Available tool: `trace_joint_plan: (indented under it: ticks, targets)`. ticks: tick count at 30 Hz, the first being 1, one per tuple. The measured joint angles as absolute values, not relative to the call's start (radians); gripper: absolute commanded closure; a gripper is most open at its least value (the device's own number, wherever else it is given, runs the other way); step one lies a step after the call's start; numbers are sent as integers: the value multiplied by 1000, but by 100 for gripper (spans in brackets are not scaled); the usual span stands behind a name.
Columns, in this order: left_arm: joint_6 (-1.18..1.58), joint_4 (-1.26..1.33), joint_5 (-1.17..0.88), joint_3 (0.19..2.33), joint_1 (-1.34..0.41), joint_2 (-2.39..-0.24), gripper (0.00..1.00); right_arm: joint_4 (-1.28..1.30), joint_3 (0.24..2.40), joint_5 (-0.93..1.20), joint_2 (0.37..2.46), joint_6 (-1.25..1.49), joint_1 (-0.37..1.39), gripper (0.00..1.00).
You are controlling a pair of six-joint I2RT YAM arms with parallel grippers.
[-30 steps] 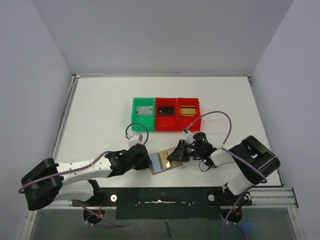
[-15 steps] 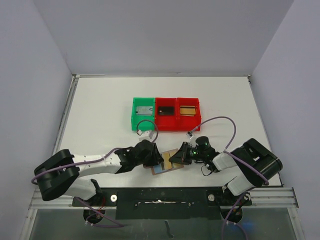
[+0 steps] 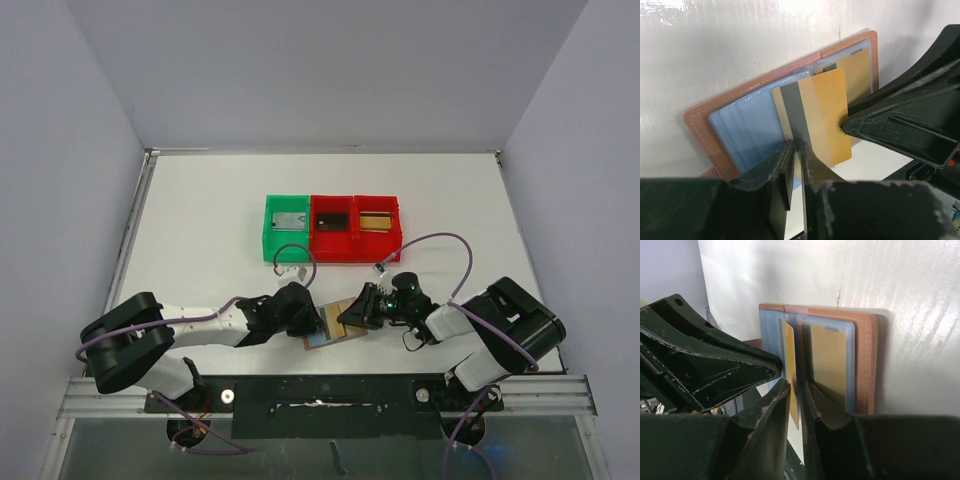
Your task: Take the credit cards out of the card holder
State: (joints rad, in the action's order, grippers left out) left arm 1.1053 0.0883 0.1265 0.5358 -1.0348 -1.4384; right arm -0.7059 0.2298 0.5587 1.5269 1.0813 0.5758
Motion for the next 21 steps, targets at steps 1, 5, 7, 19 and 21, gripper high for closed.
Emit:
trace_joint_plan:
  ticks: [1, 5, 7, 19, 21]
  targets:
    - [1108, 92, 127, 534, -1035, -1438, 89, -706, 230, 562, 1527, 1081, 576, 80]
    - [1117, 107, 127, 525, -1036, -1438, 90, -702, 248, 583, 1531, 1074, 586, 80]
    - [1119, 115, 128, 521, -1036, -1438, 90, -702, 264, 589, 1543, 1067, 600, 80]
    - [1122, 111, 140, 504, -1040, -1415, 90, -614, 310, 593, 1561, 1008, 615, 80]
    - [1122, 106, 143, 501, -1040, -1409, 90, -585, 316, 593, 1542, 994, 615, 85]
